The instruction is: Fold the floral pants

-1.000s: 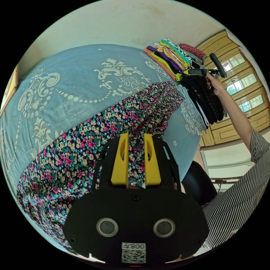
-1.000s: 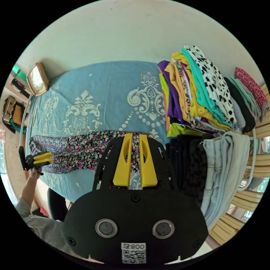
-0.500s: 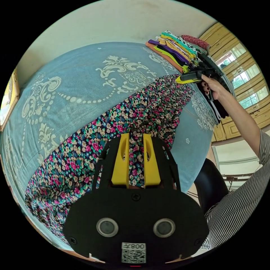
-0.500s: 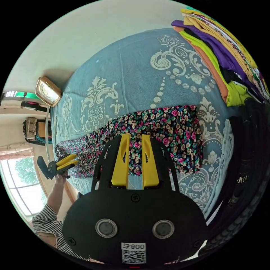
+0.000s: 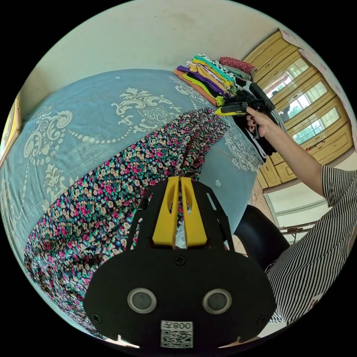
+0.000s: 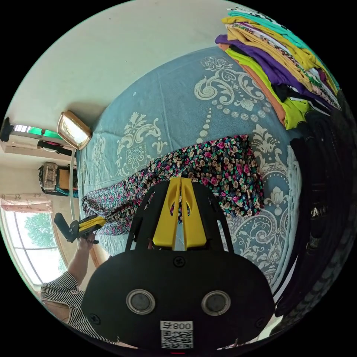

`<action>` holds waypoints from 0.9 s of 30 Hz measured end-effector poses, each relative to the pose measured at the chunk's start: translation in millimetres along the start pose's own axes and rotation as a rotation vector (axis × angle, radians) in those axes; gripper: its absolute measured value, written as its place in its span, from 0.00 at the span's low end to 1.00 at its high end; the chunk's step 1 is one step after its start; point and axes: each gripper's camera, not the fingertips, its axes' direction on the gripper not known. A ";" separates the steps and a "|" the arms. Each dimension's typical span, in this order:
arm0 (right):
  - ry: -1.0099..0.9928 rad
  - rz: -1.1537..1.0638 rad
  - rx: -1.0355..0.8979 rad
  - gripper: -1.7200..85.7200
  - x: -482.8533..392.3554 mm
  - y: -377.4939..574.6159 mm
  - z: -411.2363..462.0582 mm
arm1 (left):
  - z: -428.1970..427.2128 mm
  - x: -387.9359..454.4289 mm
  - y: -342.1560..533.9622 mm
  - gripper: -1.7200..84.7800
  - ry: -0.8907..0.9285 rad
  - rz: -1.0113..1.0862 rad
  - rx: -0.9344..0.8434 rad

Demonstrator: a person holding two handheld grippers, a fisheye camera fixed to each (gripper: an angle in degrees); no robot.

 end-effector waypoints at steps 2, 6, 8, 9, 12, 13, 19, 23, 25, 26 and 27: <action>-0.017 -0.033 0.037 0.02 3.5 22.1 -14.9 | -0.5 17.1 11.0 0.03 0.020 0.048 0.006; -0.043 -0.056 0.115 0.02 20.2 85.6 -45.7 | 6.0 44.7 30.5 0.02 0.083 0.106 -0.013; -0.062 -0.048 0.147 0.02 30.4 116.7 -56.8 | 19.3 64.6 44.0 0.03 0.099 0.149 -0.065; -0.056 -0.030 0.158 0.02 38.5 137.9 -61.7 | 23.8 69.4 47.2 0.03 0.100 0.159 -0.083; -0.053 0.034 0.151 0.02 61.8 192.1 -63.0 | 50.5 88.9 64.0 0.03 0.112 0.182 -0.172; -0.052 0.048 0.142 0.02 67.0 202.7 -61.0 | 62.6 93.9 70.5 0.03 0.133 0.172 -0.205; -0.024 0.234 0.000 0.02 127.7 284.3 -22.3 | 114.4 108.0 96.1 0.03 0.130 0.122 -0.340; 0.013 0.341 0.029 0.04 147.9 315.0 -22.7 | 119.7 115.9 107.8 0.03 0.150 0.104 -0.334; 0.049 0.283 0.076 0.05 136.1 320.2 -32.2 | 118.8 118.8 112.4 0.03 0.165 0.095 -0.320; 0.072 0.217 0.100 0.06 121.7 319.8 -36.3 | 119.5 119.9 115.2 0.03 0.177 0.083 -0.319; 0.114 0.137 0.109 0.08 103.9 317.0 -36.6 | 120.1 120.2 116.3 0.03 0.182 0.076 -0.320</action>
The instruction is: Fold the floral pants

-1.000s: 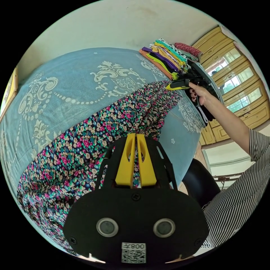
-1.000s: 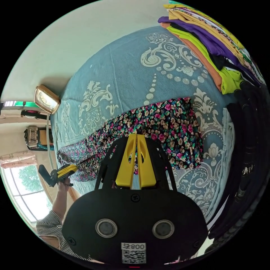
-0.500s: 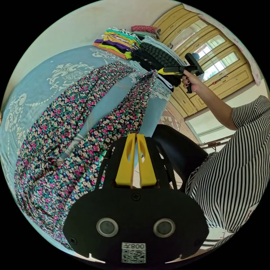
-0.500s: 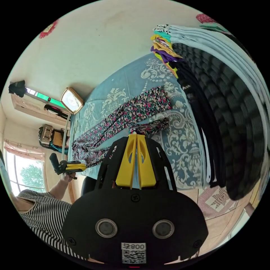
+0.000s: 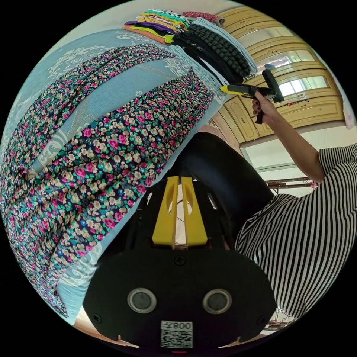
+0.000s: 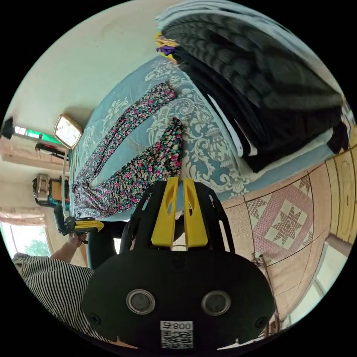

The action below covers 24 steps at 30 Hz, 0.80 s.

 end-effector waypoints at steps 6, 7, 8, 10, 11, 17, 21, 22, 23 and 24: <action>0.365 -0.447 -0.066 0.10 -91.2 6.3 46.1 | 4.6 4.9 -1.4 0.03 0.034 -0.027 0.011; 0.409 -0.465 -0.074 0.10 -95.3 8.0 52.3 | 4.0 6.4 -3.4 0.03 0.033 -0.024 0.017; 0.482 -0.484 -0.076 0.09 -99.7 11.6 62.5 | 3.1 7.8 -6.1 0.03 0.030 -0.021 0.025; 0.527 -0.472 -0.073 0.05 -97.8 16.5 71.4 | 1.0 10.0 -12.4 0.03 0.035 -0.007 0.040; 0.494 -0.444 -0.053 0.04 -93.6 19.1 68.6 | -0.6 11.5 -18.0 0.03 0.036 0.005 0.051; 0.227 -0.198 0.093 0.02 -41.6 32.6 15.6 | -7.9 19.9 -59.5 0.03 0.026 0.077 0.103; 0.004 0.051 0.199 0.02 23.0 53.0 -14.6 | -3.9 25.4 -89.1 0.03 0.015 0.111 0.100; -0.027 0.095 0.201 0.02 33.8 56.4 -14.2 | 0.3 26.1 -97.9 0.03 0.002 0.113 0.088; -0.089 0.189 0.202 0.02 55.2 64.3 -10.8 | 4.7 26.9 -105.3 0.03 -0.021 0.116 0.072; -0.162 0.279 0.199 0.02 74.2 72.9 -5.5 | 6.7 27.0 -108.5 0.03 -0.036 0.115 0.061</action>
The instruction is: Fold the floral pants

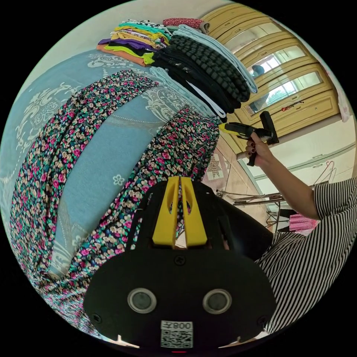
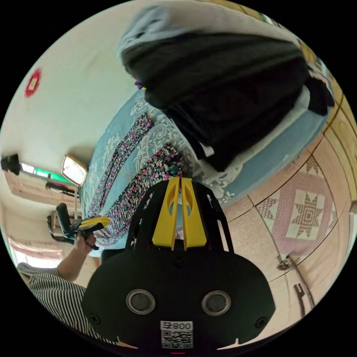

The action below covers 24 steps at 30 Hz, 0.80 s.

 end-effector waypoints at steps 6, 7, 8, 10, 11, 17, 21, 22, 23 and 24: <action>-0.117 0.146 0.064 0.03 21.3 29.5 -2.5 | 8.6 -1.7 -9.6 0.04 -0.106 -0.012 -0.064; -0.112 0.124 0.058 0.03 14.1 29.5 -1.2 | 5.1 -3.4 -10.3 0.04 -0.088 -0.030 -0.073; -0.112 0.051 0.047 0.03 -4.7 27.4 2.2 | -3.2 -3.5 -9.0 0.05 -0.089 -0.036 -0.042; -0.075 -0.089 0.017 0.03 -42.2 20.0 11.3 | -24.9 -5.9 -4.9 0.05 -0.113 -0.054 0.042; -0.019 -0.188 -0.004 0.04 -70.2 12.9 20.2 | -40.6 -11.7 -1.1 0.06 -0.146 -0.087 0.089; 0.243 -0.524 -0.081 0.08 -184.5 -47.4 94.6 | -98.4 -69.2 33.6 0.09 -0.401 -0.309 0.110; 0.426 -0.529 -0.042 0.11 -227.1 -99.4 129.8 | -115.9 -89.5 55.4 0.09 -0.453 -0.370 0.077; 0.440 -0.515 -0.043 0.11 -230.4 -105.9 133.8 | -120.7 -92.1 60.4 0.09 -0.433 -0.358 0.096; 0.447 -0.505 -0.055 0.11 -236.3 -116.7 142.8 | -126.6 -94.1 63.7 0.09 -0.420 -0.358 0.115; 0.451 -0.491 -0.091 0.11 -240.6 -125.1 153.9 | -129.7 -95.2 64.5 0.08 -0.414 -0.363 0.119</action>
